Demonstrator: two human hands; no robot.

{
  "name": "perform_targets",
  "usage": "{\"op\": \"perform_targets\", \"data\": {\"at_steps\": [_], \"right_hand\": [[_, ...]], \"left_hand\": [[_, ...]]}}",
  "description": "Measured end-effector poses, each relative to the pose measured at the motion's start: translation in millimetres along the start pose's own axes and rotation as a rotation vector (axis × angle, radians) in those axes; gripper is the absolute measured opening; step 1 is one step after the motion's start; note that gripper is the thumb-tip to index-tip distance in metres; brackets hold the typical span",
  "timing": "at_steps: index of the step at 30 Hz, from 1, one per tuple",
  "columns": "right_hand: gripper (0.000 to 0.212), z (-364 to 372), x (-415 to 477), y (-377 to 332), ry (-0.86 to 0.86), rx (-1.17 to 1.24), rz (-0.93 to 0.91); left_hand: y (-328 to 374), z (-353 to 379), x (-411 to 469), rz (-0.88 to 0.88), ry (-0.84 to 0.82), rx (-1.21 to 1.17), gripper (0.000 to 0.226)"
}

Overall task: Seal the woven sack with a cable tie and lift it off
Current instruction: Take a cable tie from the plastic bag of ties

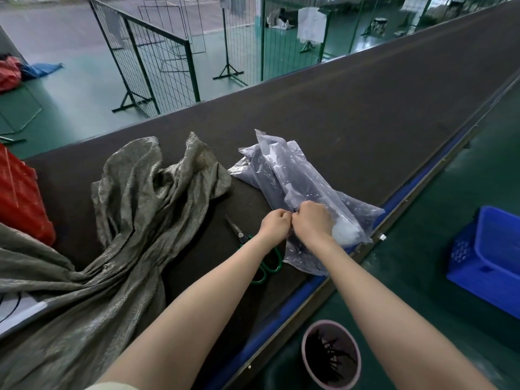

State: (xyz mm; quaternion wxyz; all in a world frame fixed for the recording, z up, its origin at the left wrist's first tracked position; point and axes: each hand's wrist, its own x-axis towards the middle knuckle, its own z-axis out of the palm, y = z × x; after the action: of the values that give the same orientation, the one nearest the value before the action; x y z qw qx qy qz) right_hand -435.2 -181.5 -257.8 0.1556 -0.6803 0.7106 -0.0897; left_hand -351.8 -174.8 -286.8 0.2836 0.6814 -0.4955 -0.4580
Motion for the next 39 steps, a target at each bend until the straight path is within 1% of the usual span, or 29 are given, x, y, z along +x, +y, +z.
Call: {"op": "perform_targets", "data": {"at_steps": [3,5,7,9,13,15,17,19,21,24,26,29,31,35,39], "right_hand": [[0.029,6,-7,-6,-0.02,0.038,-0.007],[0.031,11,-14,-6,-0.009,0.047,-0.021],[0.034,13,-22,-8,0.006,0.059,-0.06],[0.036,14,-32,-10,-0.01,0.066,-0.122],[0.032,15,-44,-8,-0.13,0.045,-0.222],[0.029,16,-48,-7,-0.204,0.159,-0.234],[0.028,21,-49,-12,-0.253,0.284,-0.217],[0.026,31,-47,-18,-0.301,0.346,-0.169],[0.024,41,-47,-26,-0.368,0.468,-0.031],[0.029,51,-49,-33,-0.476,0.868,0.311],[0.03,54,-47,-31,-0.453,1.036,0.419],[0.031,53,-40,-23,-0.311,1.15,0.48],[0.033,49,-36,-17,-0.262,1.185,0.508],[0.035,42,-32,-9,-0.271,1.207,0.529],[0.038,44,-43,-8,-0.343,1.343,0.524]], "left_hand": [[-9,-5,-1,-0.131,0.023,-0.189,0.036],[-13,-8,-5,-0.21,-0.011,-0.327,0.035],[-12,-11,-11,-0.233,-0.035,-0.459,0.03],[-13,-15,-15,-0.212,-0.029,-0.498,0.027],[-23,-25,-18,-0.204,-0.042,-0.344,0.024],[-31,-35,-20,-0.21,-0.006,-0.196,0.018],[-39,-46,-21,-0.211,0.045,-0.045,0.019],[-45,-57,-24,-0.243,0.036,0.0,0.027],[-48,-64,-32,-0.264,0.002,0.014,0.032],[-46,-67,-45,-0.241,-0.04,0.015,0.032],[-44,-63,-50,-0.224,-0.053,-0.019,0.03],[-40,-56,-53,-0.212,-0.093,-0.135,0.028],[-37,-55,-55,-0.21,-0.13,-0.2,0.027],[-29,-51,-60,-0.175,-0.155,-0.251,0.023],[-24,-38,-54,-0.15,-0.053,-0.303,0.014]]}}
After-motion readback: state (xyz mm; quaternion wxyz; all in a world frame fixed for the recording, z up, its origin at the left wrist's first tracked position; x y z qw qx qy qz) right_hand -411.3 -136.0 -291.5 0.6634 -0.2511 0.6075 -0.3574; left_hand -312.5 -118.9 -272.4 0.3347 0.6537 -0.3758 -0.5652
